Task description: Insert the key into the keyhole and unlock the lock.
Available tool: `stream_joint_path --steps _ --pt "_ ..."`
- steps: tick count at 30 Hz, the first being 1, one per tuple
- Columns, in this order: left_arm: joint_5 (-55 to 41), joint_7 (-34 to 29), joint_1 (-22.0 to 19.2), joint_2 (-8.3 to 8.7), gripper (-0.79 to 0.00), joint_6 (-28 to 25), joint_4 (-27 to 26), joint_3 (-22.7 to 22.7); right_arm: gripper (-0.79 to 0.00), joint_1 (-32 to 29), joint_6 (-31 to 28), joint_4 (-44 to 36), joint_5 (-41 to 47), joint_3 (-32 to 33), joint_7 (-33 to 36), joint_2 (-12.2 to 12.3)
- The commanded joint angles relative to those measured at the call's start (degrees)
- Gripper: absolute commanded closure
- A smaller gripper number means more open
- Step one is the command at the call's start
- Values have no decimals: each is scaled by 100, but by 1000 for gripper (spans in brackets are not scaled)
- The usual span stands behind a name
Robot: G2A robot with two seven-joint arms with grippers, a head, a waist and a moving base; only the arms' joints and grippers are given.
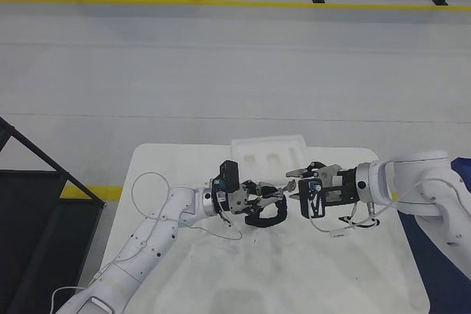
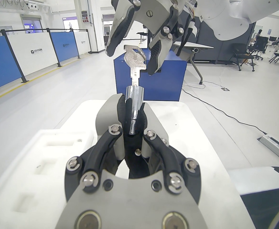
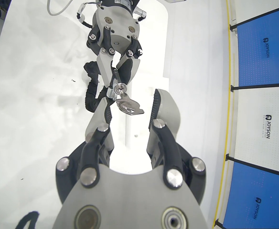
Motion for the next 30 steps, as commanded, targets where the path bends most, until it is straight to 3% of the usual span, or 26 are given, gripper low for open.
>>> stream_joint_path --steps 1,5,8,19,30 --pt "-11 -11 1 1 0 -5 -4 -1 -277 -16 0 -30 -49 17 -16 3" --pt "-31 -32 2 1 0 -16 -6 4 -200 -46 0 -91 -130 19 -82 8" --pt "-45 -47 0 1 0 -15 -9 7 0 -51 0 -108 -163 6 -137 11" --pt "-42 -54 -11 0 0 -5 7 22 0 -68 69 31 98 8 -100 24" --pt "20 -14 -15 -4 0 37 17 49 0 -77 354 361 1461 -61 577 43"
